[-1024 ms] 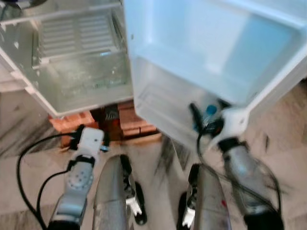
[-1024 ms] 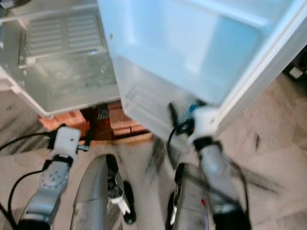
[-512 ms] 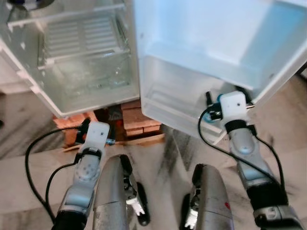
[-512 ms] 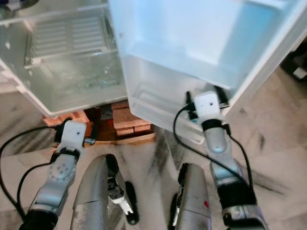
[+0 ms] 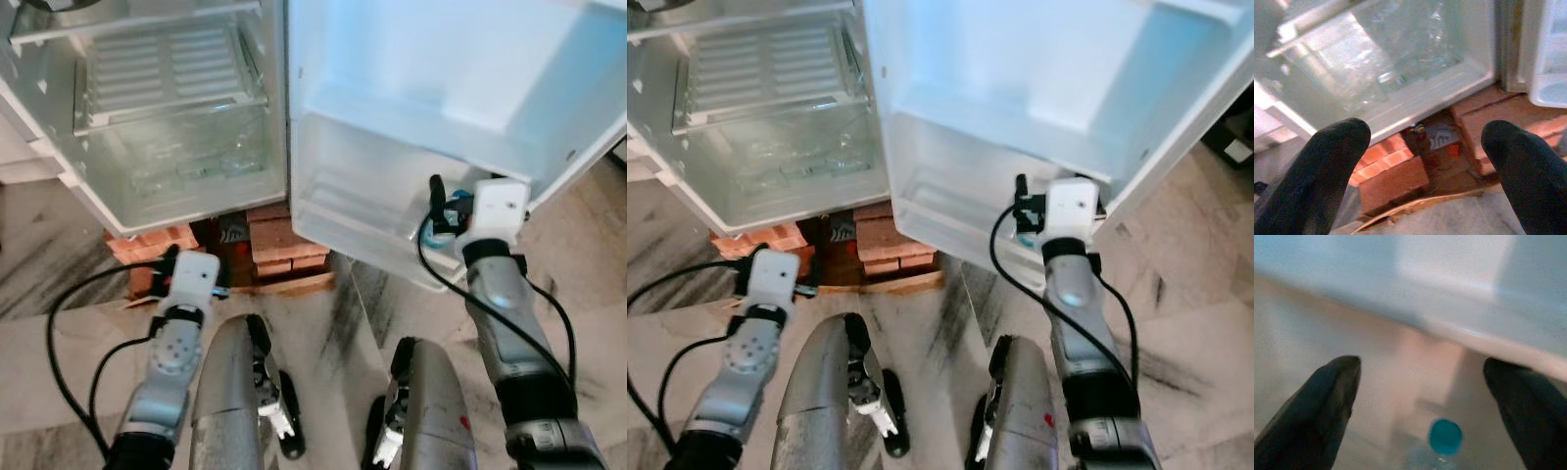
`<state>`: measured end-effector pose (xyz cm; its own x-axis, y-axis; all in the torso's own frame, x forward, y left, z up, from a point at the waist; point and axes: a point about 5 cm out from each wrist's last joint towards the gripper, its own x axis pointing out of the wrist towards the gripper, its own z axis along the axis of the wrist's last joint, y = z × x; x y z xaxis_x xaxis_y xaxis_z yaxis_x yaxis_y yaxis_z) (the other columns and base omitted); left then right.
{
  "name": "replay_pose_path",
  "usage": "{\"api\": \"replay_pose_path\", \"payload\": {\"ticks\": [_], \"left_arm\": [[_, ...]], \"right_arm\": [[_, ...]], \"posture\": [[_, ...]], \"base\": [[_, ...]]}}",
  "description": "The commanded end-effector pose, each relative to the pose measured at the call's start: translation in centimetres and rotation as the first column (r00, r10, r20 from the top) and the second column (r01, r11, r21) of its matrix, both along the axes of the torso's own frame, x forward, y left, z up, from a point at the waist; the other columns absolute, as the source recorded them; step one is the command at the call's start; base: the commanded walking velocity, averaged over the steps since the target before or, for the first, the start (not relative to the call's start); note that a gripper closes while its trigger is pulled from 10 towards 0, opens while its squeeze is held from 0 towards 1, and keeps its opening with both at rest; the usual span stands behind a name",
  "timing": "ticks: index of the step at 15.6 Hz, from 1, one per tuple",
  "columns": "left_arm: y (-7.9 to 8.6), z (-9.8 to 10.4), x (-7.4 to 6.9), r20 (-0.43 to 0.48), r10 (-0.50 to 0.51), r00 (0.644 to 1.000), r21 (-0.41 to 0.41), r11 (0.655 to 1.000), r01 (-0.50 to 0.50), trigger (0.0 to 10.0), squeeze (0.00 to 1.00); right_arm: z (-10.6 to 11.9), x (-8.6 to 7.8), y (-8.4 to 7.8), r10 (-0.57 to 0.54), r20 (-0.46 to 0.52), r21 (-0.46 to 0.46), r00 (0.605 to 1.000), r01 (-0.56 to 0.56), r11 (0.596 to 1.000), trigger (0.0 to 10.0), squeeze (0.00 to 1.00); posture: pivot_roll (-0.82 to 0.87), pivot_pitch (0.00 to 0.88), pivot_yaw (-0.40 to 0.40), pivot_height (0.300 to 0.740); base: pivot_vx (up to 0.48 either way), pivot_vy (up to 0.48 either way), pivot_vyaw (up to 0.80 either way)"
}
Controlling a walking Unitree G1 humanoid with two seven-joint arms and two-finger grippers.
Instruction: Restocking fridge
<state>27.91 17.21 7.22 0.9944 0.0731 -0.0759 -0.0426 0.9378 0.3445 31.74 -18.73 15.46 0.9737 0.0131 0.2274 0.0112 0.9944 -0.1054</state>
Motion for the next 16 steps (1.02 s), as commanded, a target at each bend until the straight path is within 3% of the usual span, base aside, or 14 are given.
{"api": "replay_pose_path", "payload": {"ticks": [1, 3, 7, 11, 13, 16], "left_arm": [[0.0, -0.3, -0.2, -0.008, 0.009, 1.0, 0.009, 1.0, -0.009, 10.0, 0.0], [0.1, -0.2, 0.1, -0.001, 0.014, 1.0, 0.01, 1.0, -0.014, 10.0, 0.0], [-0.3, -0.1, 0.5, 0.002, 0.011, 1.0, 0.01, 1.0, -0.011, 10.0, 0.0], [0.0, 0.0, 0.7, 0.006, 0.038, 0.999, 0.008, 0.999, -0.038, 10.0, 0.0], [-0.2, 0.0, 0.7, 0.004, 0.037, 0.999, 0.0, 0.999, -0.037, 10.0, 0.0], [-0.6, 0.0, 0.6, -0.001, 0.013, 1.0, -0.001, 1.0, -0.013, 10.0, 0.0]], "right_arm": [[7.0, -1.5, -0.1, 0.065, 0.315, -0.02, 0.947, -0.061, 0.998, 10.0, 0.0], [8.3, -2.2, -0.9, -0.009, 0.367, -0.072, 0.93, 0.038, 0.997, 10.0, 0.0], [10.6, -1.4, -1.5, -0.095, 0.442, -0.067, 0.892, 0.139, 0.988, 10.0, 0.0], [9.8, 0.7, -2.6, -0.178, 0.367, -0.171, 0.913, 0.254, 0.952, 10.0, 0.0], [9.3, 3.0, -3.1, -0.315, 0.34, -0.228, 0.886, 0.402, 0.886, 10.0, 0.0], [7.9, 5.5, -0.4, -0.189, 0.25, -0.203, 0.95, 0.243, 0.949, 10.0, 0.0]], "posture": [[0.1, 0.083, -0.01, 0.567], [0.09, 0.079, 0.0, 0.567], [0.09, 0.074, 0.011, 0.567], [0.09, 0.076, 0.006, 0.567], [0.09, 0.078, 0.009, 0.567], [0.11, 0.091, 0.016, 0.567]], "base": [[0.0, 0.0, 0.0], [0.0, 0.0, 0.0], [0.0, 0.0, 0.0], [0.0, 0.0, 0.0], [0.0, 0.0, 0.0], [0.0, 0.0, 0.0]]}}
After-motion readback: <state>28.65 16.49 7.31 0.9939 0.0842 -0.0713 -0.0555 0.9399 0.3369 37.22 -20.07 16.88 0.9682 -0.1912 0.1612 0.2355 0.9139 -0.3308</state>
